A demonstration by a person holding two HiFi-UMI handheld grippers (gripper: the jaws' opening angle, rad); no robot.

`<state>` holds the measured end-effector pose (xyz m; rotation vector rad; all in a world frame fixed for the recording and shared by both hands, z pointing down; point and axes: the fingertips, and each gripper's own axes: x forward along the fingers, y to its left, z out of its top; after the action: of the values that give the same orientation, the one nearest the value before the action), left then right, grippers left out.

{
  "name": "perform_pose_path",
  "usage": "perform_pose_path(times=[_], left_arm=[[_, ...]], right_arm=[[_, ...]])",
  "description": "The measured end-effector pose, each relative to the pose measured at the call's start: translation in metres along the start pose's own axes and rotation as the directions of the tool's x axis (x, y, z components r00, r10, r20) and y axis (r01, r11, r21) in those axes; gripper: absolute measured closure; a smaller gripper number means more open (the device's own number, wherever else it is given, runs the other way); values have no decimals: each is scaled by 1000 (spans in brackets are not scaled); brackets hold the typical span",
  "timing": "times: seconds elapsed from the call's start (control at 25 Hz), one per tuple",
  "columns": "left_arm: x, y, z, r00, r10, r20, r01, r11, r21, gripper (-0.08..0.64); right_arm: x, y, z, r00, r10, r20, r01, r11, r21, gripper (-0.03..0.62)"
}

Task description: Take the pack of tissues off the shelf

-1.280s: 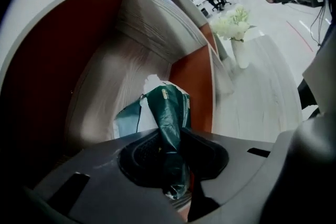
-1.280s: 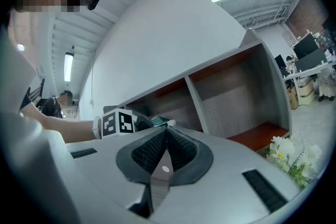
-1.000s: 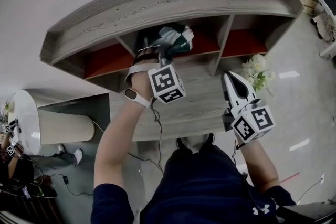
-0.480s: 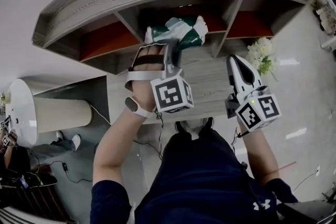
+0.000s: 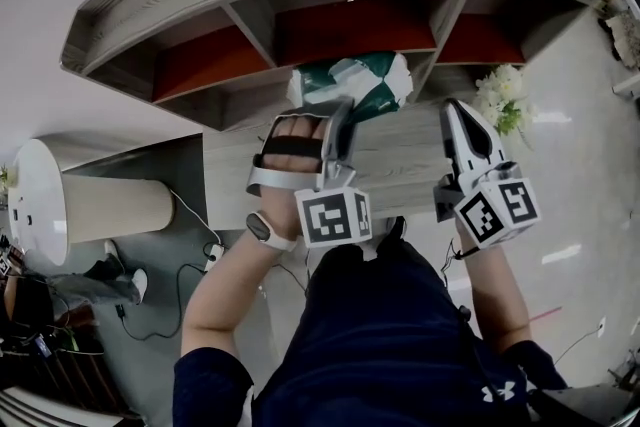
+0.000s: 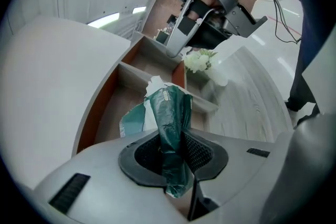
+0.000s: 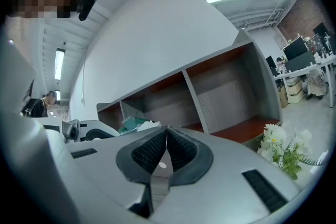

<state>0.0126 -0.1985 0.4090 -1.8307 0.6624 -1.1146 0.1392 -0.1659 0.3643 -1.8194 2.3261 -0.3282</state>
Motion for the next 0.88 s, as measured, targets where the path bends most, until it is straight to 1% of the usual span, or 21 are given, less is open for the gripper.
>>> perform_pose_path(times=[0.12,0.32,0.48,0.56,0.72,0.8,0.88], left_arm=[[-2,-11,-3,1000,-7,1,7,1000,-4,466],[-2,-36,-8,1000,-10,-19,11,999,39,466],[3,-59,-13,999,-41,-25,42,999,28,466],[8,-64,-18,999,-36,-23,37,999,22,466],[15,-74,-28,1000,-1,-16,2,1000,24,466],[21,-86,-38,1000,1,-17,0,999,32,466],[28,-101,-48,1000,-12,-24,13,999,36,466]], right_arm=[[-2,2,-1,1000,-1,-3,1,1000,0,580],[-3,-1,-5,1000,-9,-5,9,1000,1,580],[-5,-3,-10,1000,-20,-20,20,1000,1,580],[-3,-4,-13,999,-23,-25,23,1000,0,580],[-2,-5,-20,999,-29,-46,29,1000,-5,580],[0,-4,-24,998,-30,-57,30,1000,-5,580],[1,-3,-27,997,-32,-66,32,999,-7,580]])
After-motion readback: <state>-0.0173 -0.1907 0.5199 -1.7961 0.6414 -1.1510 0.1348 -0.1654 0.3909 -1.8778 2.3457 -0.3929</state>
